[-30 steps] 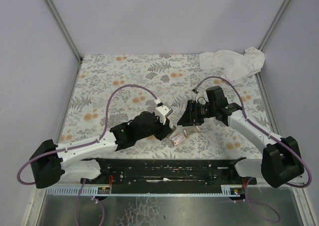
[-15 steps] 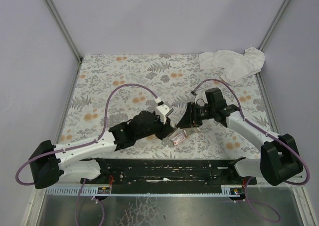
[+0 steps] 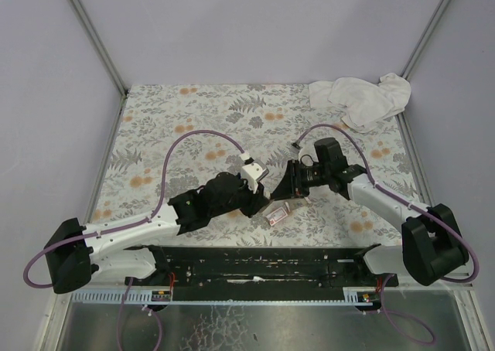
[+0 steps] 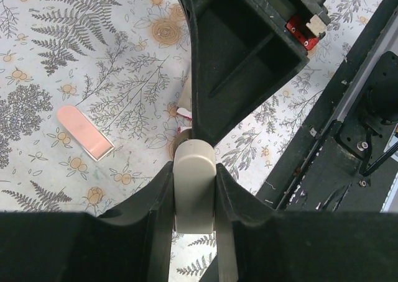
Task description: Load the staples into the stapler
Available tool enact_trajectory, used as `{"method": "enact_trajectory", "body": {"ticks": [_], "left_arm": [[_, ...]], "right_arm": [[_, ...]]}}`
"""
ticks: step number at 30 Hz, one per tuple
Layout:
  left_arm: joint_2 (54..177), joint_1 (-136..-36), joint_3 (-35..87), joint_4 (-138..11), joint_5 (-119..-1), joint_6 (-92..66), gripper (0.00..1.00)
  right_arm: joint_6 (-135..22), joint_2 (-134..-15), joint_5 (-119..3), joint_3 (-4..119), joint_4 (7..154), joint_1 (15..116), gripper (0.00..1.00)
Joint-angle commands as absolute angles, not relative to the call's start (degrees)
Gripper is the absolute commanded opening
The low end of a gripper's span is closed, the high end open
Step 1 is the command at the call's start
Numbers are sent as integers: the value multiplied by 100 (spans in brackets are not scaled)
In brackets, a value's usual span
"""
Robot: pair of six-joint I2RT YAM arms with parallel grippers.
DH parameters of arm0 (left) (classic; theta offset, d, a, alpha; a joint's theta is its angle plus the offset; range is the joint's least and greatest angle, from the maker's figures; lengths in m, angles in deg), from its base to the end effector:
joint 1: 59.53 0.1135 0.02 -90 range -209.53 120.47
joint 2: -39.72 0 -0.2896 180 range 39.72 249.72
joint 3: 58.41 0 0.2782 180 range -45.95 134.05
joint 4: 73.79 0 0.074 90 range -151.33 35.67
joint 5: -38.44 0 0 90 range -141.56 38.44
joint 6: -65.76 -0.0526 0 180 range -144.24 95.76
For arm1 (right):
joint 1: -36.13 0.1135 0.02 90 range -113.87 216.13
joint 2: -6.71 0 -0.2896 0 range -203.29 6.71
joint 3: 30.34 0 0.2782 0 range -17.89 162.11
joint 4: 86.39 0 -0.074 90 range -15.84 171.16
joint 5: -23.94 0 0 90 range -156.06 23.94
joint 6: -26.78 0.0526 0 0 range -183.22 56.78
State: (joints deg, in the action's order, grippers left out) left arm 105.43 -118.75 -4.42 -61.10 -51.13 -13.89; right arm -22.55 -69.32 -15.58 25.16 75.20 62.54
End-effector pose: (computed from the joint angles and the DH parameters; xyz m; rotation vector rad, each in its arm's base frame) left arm 0.1480 -0.2477 0.2686 0.8565 1.8972 -0.7588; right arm 0.2455 0.1672 0.2294 -0.2379 2.4440 1.5735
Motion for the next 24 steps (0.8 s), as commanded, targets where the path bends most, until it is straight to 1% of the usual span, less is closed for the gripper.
{"method": "enact_trajectory", "body": {"ticks": [1, 3, 8, 9, 10, 11, 12, 13, 14, 15, 18, 21, 24], "left_arm": [[10428, -11921, -301, -6657, -5073, -1492, 0], [10417, -11921, -320, -6679, -5065, -1492, 0], [10405, -11930, -324, -6658, -5032, -1492, 0], [10409, -11929, -332, -6639, -5007, -1486, 2], [10394, -11927, -337, -6624, -4969, -1470, 13], [10385, -11926, -335, -6609, -4914, -1440, 32], [10359, -11923, -345, -6608, -4856, -1395, 53], [10329, -11928, -370, -6620, -4792, -1331, 68], [10283, -11917, -389, -6634, -4703, -1250, 82], [10232, -11927, -414, -6676, -4623, -1149, 89], [10112, -11923, -473, -6734, -4083, -649, 99], [10143, -11882, -368, -6387, -3447, 212, 100], [10370, -11612, -172, -5768, -3453, 1391, 100]], "right_arm": [[-1689, -6931, -1120, 2352, 8308, 6415, 28], [-1574, -6939, -1096, 2313, 8485, 6425, 25], [-1367, -6949, -1052, 2266, 8809, 6438, 11], [-1343, -6942, -1061, 2257, 8851, 6438, 8], [-1336, -6940, -1097, 2255, 8869, 6438, 2], [-1343, -6928, -1162, 2248, 8894, 6442, 0], [-1336, -6917, -1224, 2227, 8951, 6440, 0], [-1333, -6895, -1290, 2183, 9061, 6435, 0], [-1336, -6853, -1415, 2120, 9206, 6439, 0], [-1359, -6795, -1585, 2028, 9341, 6446, 0], [-1535, -6600, -2320, 1699, 9677, 6464, 0], [-1708, -6424, -3086, 1352, 9995, 6533, 0], [-1970, -6321, -3775, 1189, 10021, 6738, 0]]}}
